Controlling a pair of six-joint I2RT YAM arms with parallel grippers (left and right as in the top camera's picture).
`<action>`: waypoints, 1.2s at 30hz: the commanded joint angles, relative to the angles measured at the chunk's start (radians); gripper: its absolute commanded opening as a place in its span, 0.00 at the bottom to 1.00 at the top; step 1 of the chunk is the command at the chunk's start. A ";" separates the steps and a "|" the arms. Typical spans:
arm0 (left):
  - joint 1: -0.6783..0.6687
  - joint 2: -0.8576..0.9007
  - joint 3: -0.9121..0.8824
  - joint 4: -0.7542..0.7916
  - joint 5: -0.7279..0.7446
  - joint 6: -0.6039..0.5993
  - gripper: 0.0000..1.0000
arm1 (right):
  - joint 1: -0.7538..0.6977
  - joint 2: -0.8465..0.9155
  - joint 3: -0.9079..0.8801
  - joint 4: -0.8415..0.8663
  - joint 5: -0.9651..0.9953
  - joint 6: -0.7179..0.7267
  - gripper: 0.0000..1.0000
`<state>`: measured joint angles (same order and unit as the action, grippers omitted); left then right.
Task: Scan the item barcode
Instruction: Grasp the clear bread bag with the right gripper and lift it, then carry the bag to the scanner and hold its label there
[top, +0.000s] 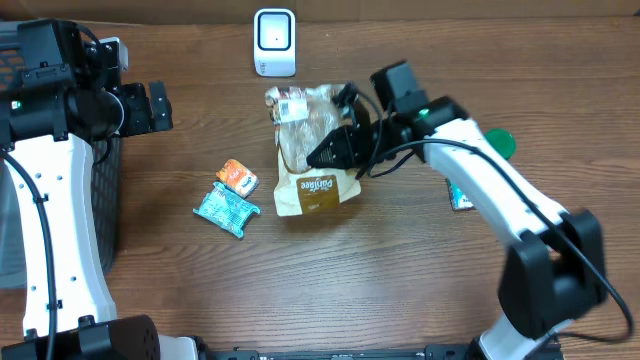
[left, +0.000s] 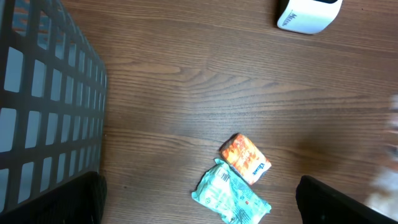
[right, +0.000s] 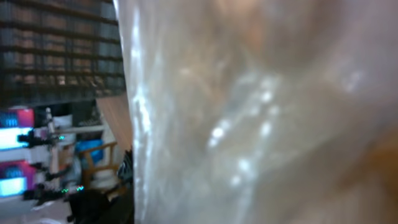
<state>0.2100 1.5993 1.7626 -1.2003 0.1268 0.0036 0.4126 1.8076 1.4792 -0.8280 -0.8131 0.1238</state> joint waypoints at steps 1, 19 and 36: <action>-0.001 -0.002 0.026 0.000 -0.003 0.016 1.00 | 0.005 -0.098 0.098 -0.076 -0.026 -0.163 0.04; -0.001 -0.002 0.026 0.000 -0.004 0.016 1.00 | 0.005 -0.379 0.146 -0.124 -0.049 -0.111 0.04; -0.001 -0.002 0.026 0.000 -0.004 0.016 1.00 | 0.006 -0.277 0.225 -0.066 -0.010 0.206 0.04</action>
<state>0.2104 1.5993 1.7626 -1.2003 0.1268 0.0036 0.4149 1.4784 1.6283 -0.8764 -0.8055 0.2844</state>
